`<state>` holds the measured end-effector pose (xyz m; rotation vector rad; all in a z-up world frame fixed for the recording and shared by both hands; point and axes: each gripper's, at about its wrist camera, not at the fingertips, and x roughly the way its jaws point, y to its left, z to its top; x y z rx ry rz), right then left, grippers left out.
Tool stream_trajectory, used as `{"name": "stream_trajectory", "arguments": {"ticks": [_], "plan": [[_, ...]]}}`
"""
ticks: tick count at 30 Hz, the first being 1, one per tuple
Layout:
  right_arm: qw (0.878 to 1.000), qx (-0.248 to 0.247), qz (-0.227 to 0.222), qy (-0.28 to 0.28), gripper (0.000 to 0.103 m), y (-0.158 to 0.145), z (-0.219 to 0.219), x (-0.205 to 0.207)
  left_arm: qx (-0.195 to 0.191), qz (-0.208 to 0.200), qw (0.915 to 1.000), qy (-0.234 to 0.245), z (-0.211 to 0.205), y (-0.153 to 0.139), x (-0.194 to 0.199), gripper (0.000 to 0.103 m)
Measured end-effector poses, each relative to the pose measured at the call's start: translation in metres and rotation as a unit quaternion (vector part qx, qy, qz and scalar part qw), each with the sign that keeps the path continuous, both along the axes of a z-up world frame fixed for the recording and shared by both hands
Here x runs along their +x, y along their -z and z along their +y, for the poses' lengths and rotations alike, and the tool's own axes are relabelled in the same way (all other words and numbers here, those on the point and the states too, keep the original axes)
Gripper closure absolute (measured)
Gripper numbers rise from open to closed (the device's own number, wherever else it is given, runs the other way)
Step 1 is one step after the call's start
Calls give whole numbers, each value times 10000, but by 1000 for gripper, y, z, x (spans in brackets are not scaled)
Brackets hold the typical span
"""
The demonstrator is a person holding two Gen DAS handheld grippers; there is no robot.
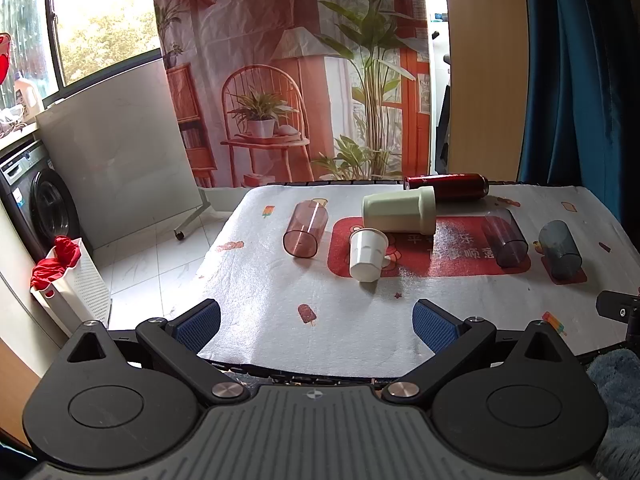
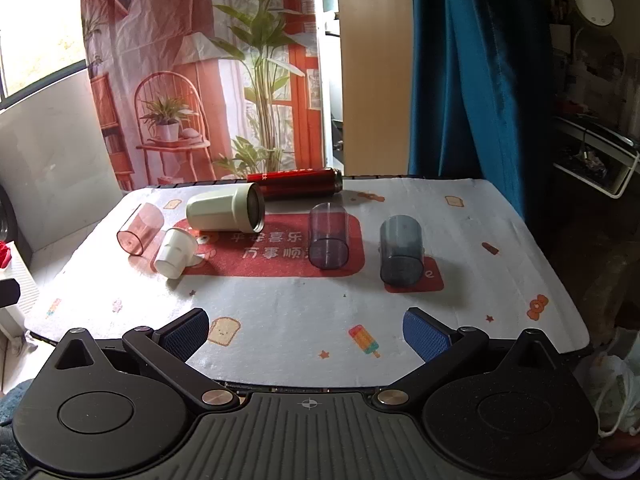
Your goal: Flip cup upright
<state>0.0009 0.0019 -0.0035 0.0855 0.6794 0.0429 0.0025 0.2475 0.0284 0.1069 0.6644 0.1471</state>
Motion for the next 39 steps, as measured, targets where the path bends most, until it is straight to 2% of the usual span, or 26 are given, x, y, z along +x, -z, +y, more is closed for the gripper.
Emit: {"name": "stream_trajectory", "arguments": {"ticks": [39], "plan": [[10000, 12, 31, 0, 0, -1, 1, 0, -16, 46, 10000, 34, 2, -1, -1, 0]]}}
